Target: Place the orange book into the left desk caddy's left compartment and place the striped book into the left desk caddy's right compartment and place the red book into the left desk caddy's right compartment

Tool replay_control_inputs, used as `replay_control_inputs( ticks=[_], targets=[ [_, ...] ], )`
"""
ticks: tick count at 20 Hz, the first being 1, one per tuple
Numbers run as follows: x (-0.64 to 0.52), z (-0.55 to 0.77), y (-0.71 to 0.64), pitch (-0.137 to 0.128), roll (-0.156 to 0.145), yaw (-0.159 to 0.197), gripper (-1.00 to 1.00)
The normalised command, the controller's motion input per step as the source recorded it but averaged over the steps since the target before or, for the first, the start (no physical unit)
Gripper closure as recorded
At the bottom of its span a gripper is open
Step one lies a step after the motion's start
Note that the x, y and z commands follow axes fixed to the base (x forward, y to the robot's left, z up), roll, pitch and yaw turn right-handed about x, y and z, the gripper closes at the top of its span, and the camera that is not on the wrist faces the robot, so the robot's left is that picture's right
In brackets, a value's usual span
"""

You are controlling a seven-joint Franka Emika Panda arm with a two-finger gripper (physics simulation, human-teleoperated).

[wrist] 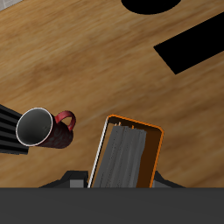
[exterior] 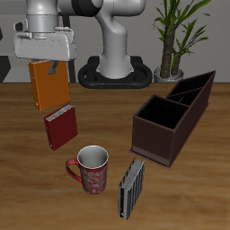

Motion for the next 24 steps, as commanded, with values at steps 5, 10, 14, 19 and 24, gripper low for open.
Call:
replay_control_inputs(
  ticks=[5,10,14,19,24],
  targets=[
    [-0.5,0.23,0.38,-0.045,0.019,-0.006,1.0],
    [-0.78,0.29,0.62,-0.085,0.06,-0.015,1.0],
    [-0.49,-0.03,0.46,-0.03,0.031,0.04,1.0],
    [-0.42,-0.13,0.45,-0.006,0.04,0.006,1.0],
    [-0.46,-0.01,0.33,-0.044,-0.001,0.037,1.0]
  ],
)
